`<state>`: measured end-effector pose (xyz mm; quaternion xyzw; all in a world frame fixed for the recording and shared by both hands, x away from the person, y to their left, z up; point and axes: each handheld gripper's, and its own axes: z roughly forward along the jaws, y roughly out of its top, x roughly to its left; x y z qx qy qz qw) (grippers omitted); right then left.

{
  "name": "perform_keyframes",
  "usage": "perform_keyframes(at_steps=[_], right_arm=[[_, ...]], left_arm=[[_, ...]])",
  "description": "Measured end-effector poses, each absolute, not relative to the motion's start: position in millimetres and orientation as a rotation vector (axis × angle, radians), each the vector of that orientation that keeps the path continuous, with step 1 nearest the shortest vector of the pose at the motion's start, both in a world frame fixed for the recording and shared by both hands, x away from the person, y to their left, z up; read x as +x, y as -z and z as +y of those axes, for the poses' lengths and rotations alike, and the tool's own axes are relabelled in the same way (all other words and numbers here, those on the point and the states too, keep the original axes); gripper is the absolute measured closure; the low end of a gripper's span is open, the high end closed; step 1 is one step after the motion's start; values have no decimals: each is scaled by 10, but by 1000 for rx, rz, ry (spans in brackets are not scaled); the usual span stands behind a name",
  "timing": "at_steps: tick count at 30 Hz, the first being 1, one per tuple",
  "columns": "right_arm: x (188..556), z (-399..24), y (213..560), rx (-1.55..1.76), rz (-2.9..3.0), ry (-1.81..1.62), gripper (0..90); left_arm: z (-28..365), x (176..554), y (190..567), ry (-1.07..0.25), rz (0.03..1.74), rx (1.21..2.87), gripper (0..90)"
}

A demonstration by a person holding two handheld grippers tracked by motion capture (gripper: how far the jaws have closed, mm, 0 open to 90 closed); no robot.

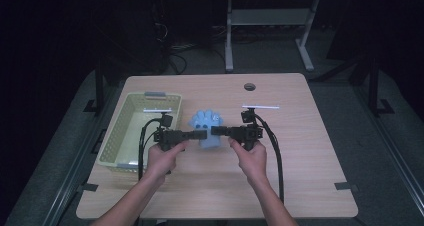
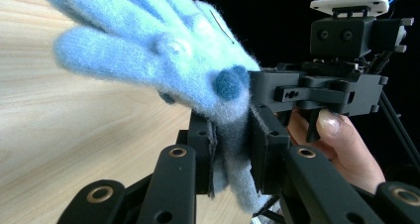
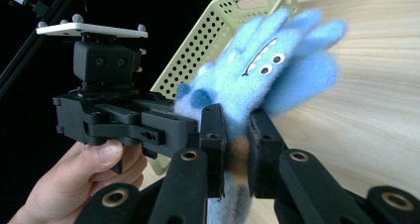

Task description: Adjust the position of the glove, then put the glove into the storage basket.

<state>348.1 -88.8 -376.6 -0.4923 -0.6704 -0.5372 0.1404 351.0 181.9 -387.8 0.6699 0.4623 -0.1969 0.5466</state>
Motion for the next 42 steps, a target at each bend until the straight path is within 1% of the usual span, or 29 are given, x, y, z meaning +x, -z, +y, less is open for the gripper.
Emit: perform_keyframes(at_steps=[11,25,42], right_arm=[[3532,-757,3766,-1408,-1937,1539,797],[3631,-425,3641,-1344,-1978,1517,797],[3793,-22,3573,-1270,-2018,1490,798]], left_arm=[[1952,3514,3874,457,1109,1577,737],[2288,3502,3779,416,1125,1552,737],[2682,3529,3735,405,1160,1511,737]])
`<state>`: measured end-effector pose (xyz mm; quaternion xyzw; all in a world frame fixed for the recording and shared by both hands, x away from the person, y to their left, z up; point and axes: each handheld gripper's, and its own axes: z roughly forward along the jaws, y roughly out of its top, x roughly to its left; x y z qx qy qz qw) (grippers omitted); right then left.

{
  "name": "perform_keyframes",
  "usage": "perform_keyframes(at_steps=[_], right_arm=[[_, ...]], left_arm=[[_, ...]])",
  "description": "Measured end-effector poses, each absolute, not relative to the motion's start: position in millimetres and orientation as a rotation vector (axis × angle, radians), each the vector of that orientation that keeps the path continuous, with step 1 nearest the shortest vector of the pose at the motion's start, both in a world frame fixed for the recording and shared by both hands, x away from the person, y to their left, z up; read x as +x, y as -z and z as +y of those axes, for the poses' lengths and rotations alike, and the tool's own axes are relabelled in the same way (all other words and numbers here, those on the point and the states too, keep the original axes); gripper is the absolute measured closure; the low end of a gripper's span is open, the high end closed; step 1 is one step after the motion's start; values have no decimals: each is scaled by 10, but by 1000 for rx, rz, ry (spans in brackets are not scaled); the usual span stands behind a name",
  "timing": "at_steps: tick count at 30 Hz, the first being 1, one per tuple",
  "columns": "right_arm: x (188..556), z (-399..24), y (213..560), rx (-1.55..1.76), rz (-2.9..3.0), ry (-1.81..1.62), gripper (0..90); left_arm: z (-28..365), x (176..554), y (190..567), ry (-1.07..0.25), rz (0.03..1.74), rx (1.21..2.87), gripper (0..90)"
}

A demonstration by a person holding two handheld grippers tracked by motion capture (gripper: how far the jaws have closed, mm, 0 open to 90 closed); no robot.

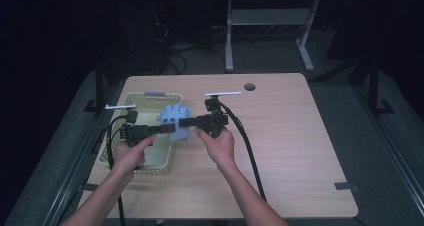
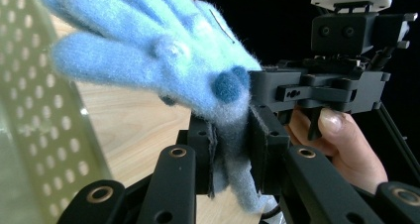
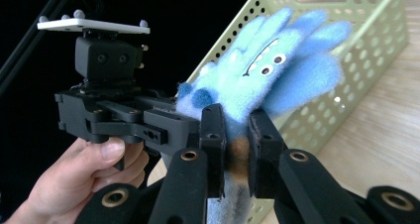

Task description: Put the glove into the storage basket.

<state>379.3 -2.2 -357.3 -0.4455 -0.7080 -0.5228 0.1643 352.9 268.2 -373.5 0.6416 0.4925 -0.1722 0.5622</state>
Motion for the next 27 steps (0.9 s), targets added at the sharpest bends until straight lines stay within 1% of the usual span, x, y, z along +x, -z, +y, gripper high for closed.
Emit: perform_keyframes(at_steps=[17,27], right_arm=[[3942,337,3546,-1233,-1963,1510,797],[4018,598,3566,-1225,-1964,1498,798]], left_arm=[[3070,3633,3669,390,1161,1493,738],[3309,3667,3665,376,1211,1492,742]])
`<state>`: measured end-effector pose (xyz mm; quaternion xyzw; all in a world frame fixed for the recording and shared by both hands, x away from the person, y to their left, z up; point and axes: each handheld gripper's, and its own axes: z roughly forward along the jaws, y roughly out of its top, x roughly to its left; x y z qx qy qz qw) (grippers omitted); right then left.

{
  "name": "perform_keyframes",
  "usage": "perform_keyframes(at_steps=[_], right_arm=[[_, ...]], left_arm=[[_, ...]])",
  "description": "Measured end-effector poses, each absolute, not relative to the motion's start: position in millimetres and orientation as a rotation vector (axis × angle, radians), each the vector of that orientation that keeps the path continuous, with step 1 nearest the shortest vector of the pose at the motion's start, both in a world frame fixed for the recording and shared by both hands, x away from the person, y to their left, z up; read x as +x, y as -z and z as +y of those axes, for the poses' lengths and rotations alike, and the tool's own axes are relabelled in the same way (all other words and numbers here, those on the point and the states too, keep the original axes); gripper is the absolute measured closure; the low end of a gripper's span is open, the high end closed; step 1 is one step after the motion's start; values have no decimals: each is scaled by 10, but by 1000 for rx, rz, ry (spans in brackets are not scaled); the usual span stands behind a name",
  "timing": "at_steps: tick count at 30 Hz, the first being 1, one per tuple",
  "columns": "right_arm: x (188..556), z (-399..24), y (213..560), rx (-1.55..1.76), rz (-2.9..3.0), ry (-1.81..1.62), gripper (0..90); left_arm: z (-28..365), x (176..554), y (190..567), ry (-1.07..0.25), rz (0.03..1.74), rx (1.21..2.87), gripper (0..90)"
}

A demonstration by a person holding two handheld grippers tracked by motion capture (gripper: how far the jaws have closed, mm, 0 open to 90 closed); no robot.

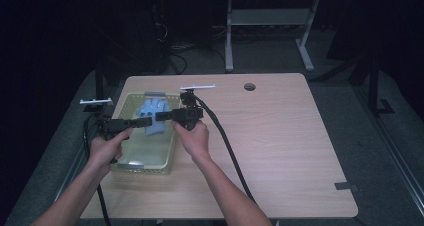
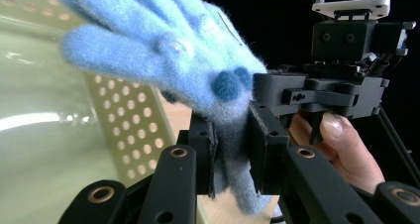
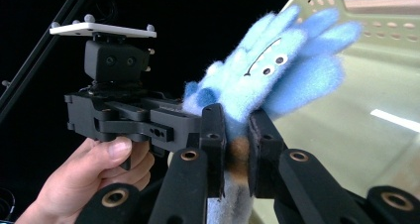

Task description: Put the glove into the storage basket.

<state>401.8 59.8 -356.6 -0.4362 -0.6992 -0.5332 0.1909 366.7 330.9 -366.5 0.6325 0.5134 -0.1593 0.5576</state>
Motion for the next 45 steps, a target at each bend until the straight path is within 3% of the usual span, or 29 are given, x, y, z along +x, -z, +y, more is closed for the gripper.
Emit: perform_keyframes(at_steps=[19,45], right_arm=[[4133,1007,3895,-1240,-1952,1413,797],[4114,1146,4238,-1276,-1992,1301,789]], left_arm=[[3658,3727,3919,379,1309,1534,756],[3717,3730,4167,423,1375,1601,801]])
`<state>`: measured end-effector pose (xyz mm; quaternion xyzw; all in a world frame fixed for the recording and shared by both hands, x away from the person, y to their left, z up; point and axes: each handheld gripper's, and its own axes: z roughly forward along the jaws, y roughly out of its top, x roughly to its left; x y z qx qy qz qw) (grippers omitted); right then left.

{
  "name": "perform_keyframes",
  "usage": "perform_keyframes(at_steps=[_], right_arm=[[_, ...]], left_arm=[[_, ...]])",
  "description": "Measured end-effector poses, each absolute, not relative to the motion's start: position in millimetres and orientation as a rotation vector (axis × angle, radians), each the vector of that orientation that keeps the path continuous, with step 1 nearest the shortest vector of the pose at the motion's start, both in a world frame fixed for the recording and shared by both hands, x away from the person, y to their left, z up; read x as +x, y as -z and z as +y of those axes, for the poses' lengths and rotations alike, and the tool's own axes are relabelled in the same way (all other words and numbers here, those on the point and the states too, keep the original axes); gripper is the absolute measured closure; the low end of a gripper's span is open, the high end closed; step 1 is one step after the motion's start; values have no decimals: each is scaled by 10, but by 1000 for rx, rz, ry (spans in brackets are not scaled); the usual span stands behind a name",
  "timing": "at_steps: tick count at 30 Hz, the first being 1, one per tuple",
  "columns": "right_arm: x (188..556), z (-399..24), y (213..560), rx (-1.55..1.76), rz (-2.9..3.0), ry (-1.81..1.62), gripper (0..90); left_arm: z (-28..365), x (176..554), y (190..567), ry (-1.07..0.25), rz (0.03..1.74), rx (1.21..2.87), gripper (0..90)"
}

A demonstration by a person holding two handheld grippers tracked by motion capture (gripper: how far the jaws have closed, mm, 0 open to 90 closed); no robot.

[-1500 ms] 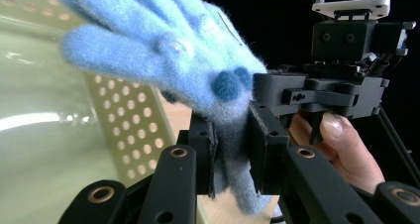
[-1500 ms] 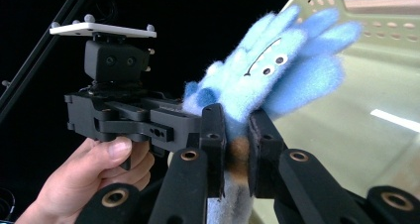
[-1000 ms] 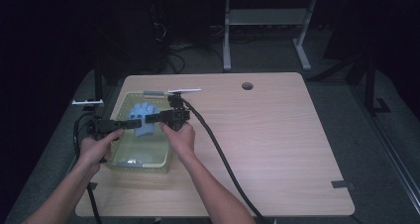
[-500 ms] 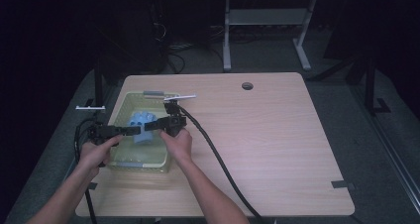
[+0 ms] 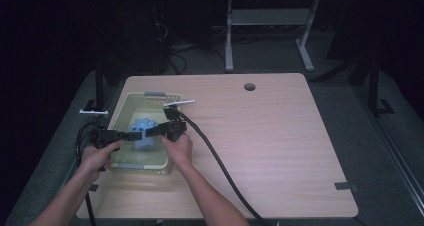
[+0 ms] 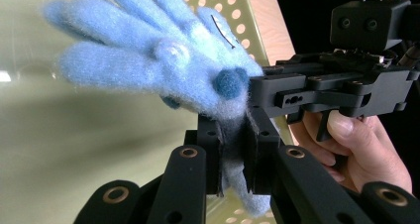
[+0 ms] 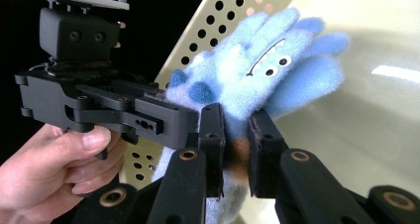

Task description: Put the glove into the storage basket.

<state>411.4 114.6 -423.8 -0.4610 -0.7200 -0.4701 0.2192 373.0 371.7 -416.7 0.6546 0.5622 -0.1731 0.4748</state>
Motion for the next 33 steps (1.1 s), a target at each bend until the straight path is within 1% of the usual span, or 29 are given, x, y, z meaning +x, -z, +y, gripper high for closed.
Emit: perform_keyframes(at_steps=[7,11,18,21,22,25,27,30,32,33], right_arm=[[4100,1163,4243,-1285,-2008,1293,770],[4101,1158,4234,-1306,-2024,1280,743],[4066,1097,4127,-1360,-2121,1279,747],[4058,1052,4094,-1348,-2126,1297,747],[4052,1039,4077,-1347,-2127,1302,748],[4039,985,4038,-1334,-2128,1328,747],[4028,946,4009,-1332,-2119,1334,747],[4024,882,3985,-1329,-2115,1350,747],[4022,846,3970,-1331,-2114,1361,747],[4021,829,3964,-1332,-2110,1366,747]], left_arm=[[3727,3735,4172,425,1383,1612,806],[3713,3747,4170,413,1401,1630,806],[3602,3807,4164,354,1483,1758,805],[3537,3861,4178,341,1535,1852,803],[3521,3886,4185,330,1538,1907,803],[3458,3931,4208,299,1588,1990,800],[3446,3952,4224,304,1617,1990,796],[3460,3978,4234,312,1650,2002,775],[3453,3982,4239,316,1670,1976,740],[3466,3984,4236,303,1668,1989,705]])
